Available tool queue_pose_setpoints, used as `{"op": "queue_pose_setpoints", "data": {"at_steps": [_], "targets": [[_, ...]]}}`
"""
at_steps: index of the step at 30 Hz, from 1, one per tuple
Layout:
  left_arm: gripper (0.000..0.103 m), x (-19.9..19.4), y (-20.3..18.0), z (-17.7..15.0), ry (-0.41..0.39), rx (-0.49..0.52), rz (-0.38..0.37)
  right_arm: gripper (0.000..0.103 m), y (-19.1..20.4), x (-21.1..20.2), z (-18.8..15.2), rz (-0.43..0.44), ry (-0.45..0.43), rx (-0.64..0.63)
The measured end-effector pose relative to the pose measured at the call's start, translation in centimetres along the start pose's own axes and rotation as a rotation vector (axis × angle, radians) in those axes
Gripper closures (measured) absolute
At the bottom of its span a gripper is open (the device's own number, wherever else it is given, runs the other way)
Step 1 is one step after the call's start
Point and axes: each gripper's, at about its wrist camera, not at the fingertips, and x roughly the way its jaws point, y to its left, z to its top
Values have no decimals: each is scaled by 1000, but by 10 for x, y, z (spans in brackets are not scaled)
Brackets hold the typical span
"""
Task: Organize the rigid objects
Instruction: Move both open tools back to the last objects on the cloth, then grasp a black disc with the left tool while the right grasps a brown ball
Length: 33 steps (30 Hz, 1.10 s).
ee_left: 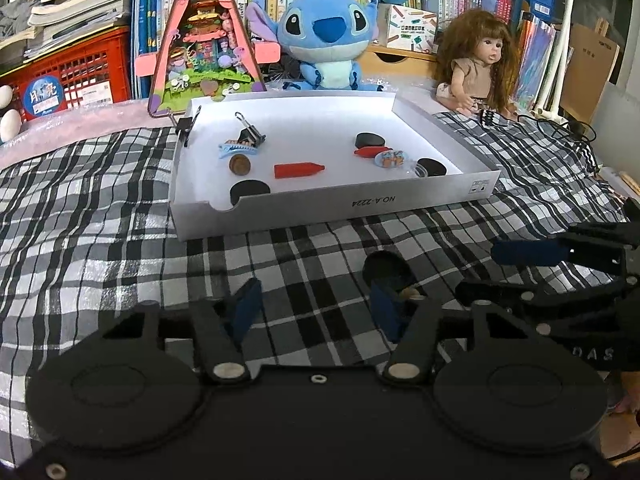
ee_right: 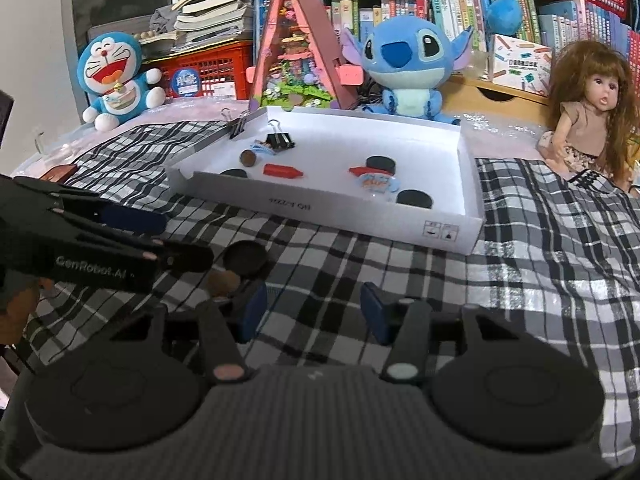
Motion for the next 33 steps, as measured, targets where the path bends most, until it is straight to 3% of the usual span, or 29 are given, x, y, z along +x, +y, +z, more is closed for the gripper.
{"op": "queue_pose_setpoints", "data": {"at_steps": [6, 14, 17, 21, 25, 33], "targets": [[62, -1, 3, -1, 3, -4, -5, 36, 19, 0, -4, 62, -6, -56], [64, -3, 8, -2, -3, -11, 8, 41, 48, 9, -3, 81, -23, -151], [64, -4, 11, -3, -6, -15, 12, 50, 53, 14, -1, 92, -29, -162], [64, -4, 12, -4, -12, -16, 1, 77, 55, 22, 0, 88, -6, -152], [63, -4, 8, -6, -19, -9, -20, 77, 50, 17, -3, 83, -15, -132], [61, 4, -16, -7, -22, 12, -61, 77, 23, 4, -5, -25, -38, -73]]}}
